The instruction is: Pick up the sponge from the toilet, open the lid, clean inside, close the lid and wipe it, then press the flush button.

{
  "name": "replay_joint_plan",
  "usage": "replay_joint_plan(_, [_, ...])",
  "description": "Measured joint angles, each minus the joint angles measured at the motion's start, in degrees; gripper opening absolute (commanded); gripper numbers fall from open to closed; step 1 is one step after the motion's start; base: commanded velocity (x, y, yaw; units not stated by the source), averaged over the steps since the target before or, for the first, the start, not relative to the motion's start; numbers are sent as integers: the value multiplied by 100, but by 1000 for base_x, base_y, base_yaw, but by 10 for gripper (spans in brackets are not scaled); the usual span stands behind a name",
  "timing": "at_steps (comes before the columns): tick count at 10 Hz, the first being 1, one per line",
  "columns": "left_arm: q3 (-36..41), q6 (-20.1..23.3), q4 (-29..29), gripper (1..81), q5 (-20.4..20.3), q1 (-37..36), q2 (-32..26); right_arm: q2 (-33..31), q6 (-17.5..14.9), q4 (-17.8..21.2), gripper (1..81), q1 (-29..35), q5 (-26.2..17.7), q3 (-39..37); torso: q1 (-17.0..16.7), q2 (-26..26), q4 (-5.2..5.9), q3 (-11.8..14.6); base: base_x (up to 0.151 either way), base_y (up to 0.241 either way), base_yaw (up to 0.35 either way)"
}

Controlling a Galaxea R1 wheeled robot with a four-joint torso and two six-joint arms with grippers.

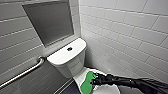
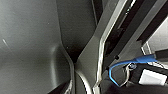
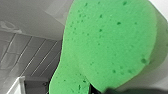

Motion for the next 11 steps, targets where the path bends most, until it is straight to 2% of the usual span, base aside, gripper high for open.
replay_joint_plan(2, [0, -1, 1, 811, 2, 0, 0, 199, 4, -87, 10, -304, 44, -562, 0, 0, 0, 0, 0, 0, 0])
replay_joint_plan(4, [0, 0, 1, 811, 0, -2, 0, 262, 24, -202, 10, -662, 527, -820, 0, 0, 0, 0, 0, 0, 0])
replay_joint_plan(5, [0, 0, 1, 811, 2, 0, 2, 235, 24, -234, 10, -678, 590, -818, 0, 0, 0, 0, 0, 0, 0])
replay_joint_plan(8, [1, 2, 1, 811, 0, -33, 0, -245, 41, -276, 10, -872, 650, -162, 0, 0, 0, 0, 0, 0, 0])
replay_joint_plan(11, [4, 5, 1, 811, 2, -33, 2, -1375, 44, -284, 10, -1111, 560, 902, 0, 0, 0, 0, 0, 0, 0])
